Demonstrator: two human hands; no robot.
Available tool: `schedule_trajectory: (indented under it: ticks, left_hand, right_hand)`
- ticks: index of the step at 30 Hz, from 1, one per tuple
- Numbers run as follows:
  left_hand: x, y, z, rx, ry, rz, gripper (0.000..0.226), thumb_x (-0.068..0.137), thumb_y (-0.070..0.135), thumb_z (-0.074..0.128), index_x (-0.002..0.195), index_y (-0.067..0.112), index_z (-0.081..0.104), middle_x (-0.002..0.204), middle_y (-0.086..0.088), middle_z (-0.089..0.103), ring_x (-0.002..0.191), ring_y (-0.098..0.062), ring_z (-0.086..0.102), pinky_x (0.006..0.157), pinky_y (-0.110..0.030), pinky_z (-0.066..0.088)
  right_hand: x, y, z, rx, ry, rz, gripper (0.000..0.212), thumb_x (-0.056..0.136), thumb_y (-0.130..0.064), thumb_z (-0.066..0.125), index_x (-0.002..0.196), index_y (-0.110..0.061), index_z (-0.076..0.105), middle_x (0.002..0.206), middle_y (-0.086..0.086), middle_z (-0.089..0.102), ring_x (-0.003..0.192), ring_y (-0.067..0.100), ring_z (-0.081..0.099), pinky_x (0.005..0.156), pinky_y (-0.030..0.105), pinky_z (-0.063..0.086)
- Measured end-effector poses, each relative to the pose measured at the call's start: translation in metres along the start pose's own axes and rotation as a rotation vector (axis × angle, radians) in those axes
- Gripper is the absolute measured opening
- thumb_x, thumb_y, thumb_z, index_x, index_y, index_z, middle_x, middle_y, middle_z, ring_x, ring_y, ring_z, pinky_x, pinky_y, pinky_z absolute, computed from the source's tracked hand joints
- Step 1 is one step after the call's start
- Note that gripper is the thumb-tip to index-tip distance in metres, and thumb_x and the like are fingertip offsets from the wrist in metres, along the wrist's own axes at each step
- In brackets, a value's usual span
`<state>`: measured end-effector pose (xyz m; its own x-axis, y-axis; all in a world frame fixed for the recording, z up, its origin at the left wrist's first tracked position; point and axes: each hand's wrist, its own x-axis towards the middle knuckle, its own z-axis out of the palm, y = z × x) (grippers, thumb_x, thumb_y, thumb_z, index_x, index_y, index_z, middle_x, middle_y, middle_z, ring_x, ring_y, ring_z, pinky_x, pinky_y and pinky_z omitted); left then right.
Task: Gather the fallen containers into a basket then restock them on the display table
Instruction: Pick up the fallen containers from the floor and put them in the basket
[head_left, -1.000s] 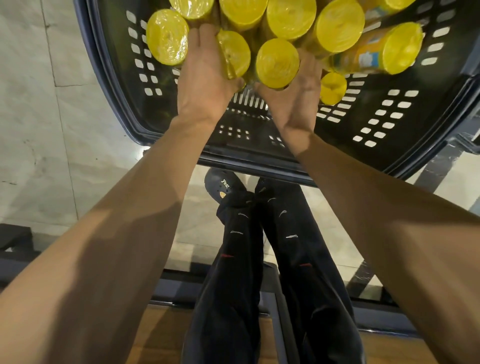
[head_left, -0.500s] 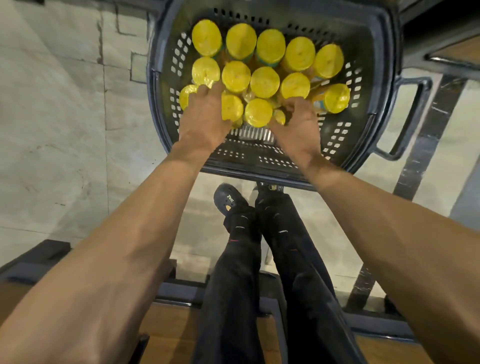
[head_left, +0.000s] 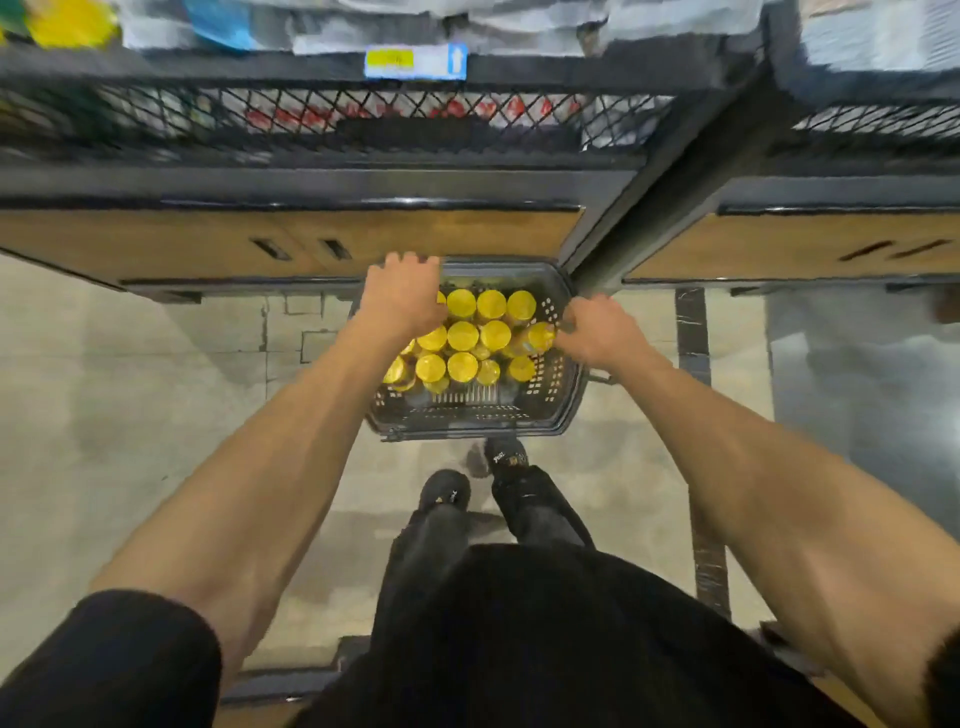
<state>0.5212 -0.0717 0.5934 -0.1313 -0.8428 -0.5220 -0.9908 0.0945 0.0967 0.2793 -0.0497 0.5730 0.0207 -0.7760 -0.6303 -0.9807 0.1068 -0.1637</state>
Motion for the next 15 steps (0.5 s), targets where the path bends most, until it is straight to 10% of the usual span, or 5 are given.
schedule_trajectory:
  ticks: [15]
  left_hand:
    - [-0.063,0.17,-0.128,0.406,0.115,0.575,0.052,0.093,0.04,0.056,0.135,0.011,0.045,0.136,-0.016,0.049,0.129,-0.038,0.043,0.103,-0.054,0.037]
  right_hand:
    - [-0.181,0.101,-0.078,0.111,0.254,0.38,0.049,0.09,-0.045,0.057,0.128,-0.014,0.053,0.132,0.012,0.05,0.123,0.032,0.046,0.099,0.043,0.044]
